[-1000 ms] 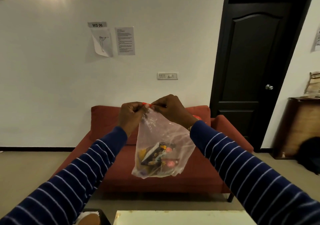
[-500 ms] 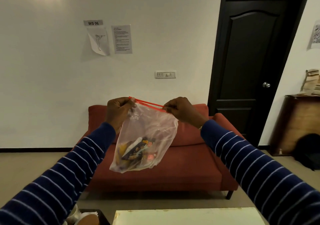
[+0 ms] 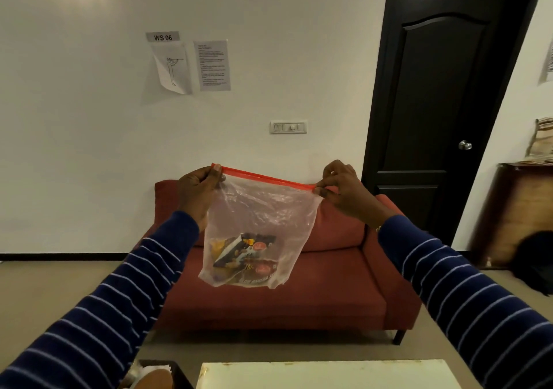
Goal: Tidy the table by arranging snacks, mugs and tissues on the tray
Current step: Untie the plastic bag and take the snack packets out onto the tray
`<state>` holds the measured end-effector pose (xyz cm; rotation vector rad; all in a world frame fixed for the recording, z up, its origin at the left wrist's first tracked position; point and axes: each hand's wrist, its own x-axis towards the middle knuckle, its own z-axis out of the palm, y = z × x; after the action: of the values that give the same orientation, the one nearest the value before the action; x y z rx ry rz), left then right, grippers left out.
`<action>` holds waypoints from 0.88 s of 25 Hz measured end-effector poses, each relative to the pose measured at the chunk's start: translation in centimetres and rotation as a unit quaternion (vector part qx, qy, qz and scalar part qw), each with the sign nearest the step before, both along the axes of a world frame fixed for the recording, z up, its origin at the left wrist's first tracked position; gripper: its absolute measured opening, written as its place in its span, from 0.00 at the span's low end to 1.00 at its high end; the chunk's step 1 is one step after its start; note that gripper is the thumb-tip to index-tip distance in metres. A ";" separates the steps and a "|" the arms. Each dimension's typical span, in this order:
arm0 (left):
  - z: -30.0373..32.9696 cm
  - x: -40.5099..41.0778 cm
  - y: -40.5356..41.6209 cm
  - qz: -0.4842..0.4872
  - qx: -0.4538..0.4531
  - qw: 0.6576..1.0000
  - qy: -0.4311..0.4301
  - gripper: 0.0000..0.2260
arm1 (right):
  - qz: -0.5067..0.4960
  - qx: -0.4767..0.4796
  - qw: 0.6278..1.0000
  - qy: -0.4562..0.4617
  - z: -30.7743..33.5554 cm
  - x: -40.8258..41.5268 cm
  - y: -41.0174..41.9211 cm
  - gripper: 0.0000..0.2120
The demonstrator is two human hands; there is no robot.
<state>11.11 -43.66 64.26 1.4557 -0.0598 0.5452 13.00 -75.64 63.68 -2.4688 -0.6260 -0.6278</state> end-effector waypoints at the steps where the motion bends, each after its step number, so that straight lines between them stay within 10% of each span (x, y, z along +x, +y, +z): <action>1: -0.1 -0.1 -0.3 -0.002 -0.002 1.000 0.004 0.09 | 0.001 0.023 0.999 0.028 0.0 -0.1 -0.3 0.04; 8: 0.2 -1.0 -2.3 -0.086 0.020 0.996 -0.006 0.12 | 0.000 0.089 0.979 0.181 -0.5 -0.4 -1.9 0.21; 16: 0.0 -1.8 -4.7 -0.085 0.031 0.996 0.007 0.12 | 0.054 -0.016 0.992 0.111 2.2 -1.9 3.7 0.13; 22: -0.2 -2.5 -5.0 -0.081 0.026 0.996 0.008 0.10 | 0.058 -0.117 0.985 0.113 3.0 -2.8 5.3 0.38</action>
<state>8.57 -48.67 64.09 1.4905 -0.1793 0.4012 10.18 -70.32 66.71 -2.6452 -0.7852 -0.2349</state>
